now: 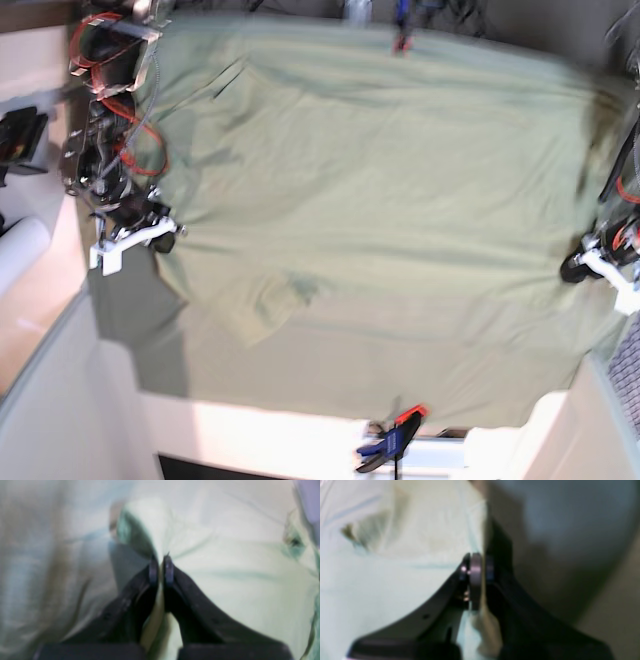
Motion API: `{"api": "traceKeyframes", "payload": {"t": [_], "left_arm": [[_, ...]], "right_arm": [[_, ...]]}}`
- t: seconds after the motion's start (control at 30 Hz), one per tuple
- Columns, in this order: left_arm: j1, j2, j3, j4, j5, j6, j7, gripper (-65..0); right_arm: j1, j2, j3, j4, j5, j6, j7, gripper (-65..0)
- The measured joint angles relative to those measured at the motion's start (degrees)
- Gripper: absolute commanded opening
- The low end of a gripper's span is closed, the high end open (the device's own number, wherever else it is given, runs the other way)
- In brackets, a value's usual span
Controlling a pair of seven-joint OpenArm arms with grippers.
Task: Fold the T-shirt properly
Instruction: 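Pull the grasped fabric with both grippers to fold it over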
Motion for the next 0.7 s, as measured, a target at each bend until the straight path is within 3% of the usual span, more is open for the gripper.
{"api": "traceKeyframes", "payload": {"t": [0.13, 0.3, 0.7], "left_arm": [[6.71, -2.54, 0.11, 12.02, -4.04, -0.09, 5.25, -65.0], [14.19, -5.22, 0.26, 21.33, -4.48, -0.07, 5.84, -65.0], [22.08, -6.25, -3.06, 23.54, -5.86, -0.13, 8.31, -65.0]], "right_arm": [[-5.90, 1.66, 0.00, 10.14, 2.16, 0.11, -2.82, -65.0], [-12.83, 2.67, -0.04, 17.42, 3.54, 0.46, -3.82, -65.0], [-21.84, 3.08, 5.97, 22.53, 7.48, 0.66, -4.02, -65.0]]}}
